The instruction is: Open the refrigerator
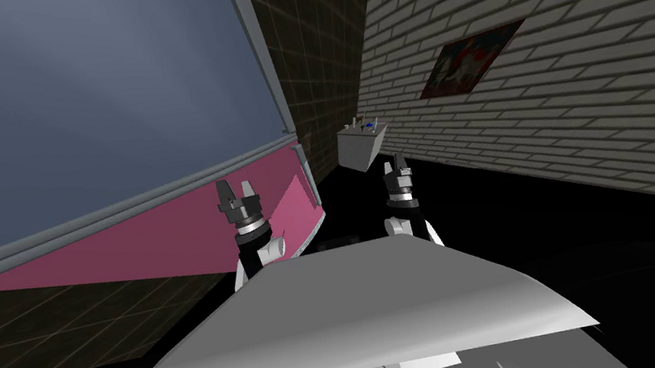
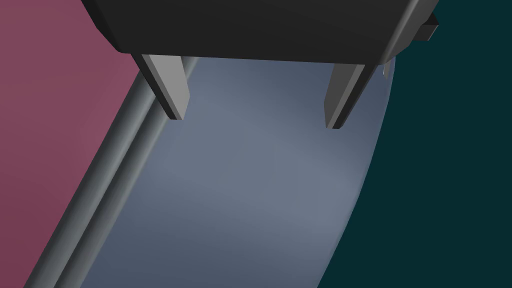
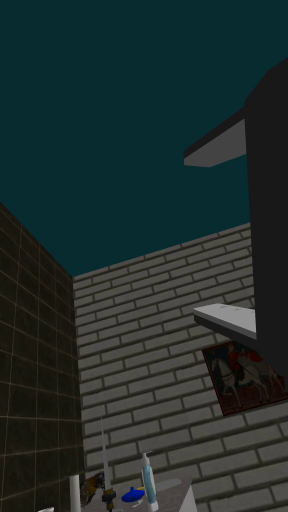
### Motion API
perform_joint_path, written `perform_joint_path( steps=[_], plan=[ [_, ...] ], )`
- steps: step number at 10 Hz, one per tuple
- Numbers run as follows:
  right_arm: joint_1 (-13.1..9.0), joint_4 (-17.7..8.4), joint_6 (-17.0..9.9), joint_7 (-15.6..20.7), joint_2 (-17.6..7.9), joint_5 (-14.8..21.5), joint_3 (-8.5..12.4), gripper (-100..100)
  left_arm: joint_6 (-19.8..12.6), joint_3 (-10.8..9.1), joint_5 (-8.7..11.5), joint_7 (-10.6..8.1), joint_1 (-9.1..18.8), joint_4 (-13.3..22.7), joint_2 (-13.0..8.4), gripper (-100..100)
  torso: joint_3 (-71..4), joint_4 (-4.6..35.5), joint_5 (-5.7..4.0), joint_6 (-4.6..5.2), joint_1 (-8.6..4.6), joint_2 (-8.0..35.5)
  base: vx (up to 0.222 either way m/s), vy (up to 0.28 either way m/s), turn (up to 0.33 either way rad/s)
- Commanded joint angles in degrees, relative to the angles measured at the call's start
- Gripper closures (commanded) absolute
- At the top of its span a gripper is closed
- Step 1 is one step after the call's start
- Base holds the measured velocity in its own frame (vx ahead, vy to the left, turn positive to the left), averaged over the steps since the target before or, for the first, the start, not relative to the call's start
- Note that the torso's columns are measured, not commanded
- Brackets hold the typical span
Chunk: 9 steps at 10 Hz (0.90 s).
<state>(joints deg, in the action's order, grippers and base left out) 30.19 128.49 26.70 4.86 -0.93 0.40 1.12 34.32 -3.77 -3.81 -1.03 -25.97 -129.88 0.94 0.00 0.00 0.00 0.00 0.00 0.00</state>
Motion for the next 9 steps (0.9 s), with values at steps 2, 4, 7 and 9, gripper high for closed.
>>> perform_joint_path(
  steps=[2,4,7,9],
  plan=[
    [0.0,0.0,0.0,0.0,0.0,0.0,0.0,0,0.0,0.0,0.0,0.0,0.0,0.0,0.0,0,-12.0,6.0,0.0,0.0,0.0,5.97,0.0,0.0,0.0],
    [0.0,0.01,0.0,0.0,0.0,0.0,0.0,0,0.0,0.0,0.0,0.0,0.0,-0.01,0.0,0,-28.5,14.24,0.0,0.0,0.0,14.22,0.0,0.0,0.0],
    [0.0,0.02,0.01,0.0,0.0,0.0,0.0,0,0.0,0.0,0.0,0.0,0.0,-0.01,0.0,0,-53.81,26.91,0.0,0.0,0.0,26.93,0.0,0.0,0.0],
    [0.0,0.02,0.01,0.0,0.0,0.0,0.0,0,0.01,0.0,0.0,0.0,0.0,-0.02,0.0,0,-70.73,35.37,0.0,0.0,0.0,35.39,0.0,0.0,0.0]
  ],
)
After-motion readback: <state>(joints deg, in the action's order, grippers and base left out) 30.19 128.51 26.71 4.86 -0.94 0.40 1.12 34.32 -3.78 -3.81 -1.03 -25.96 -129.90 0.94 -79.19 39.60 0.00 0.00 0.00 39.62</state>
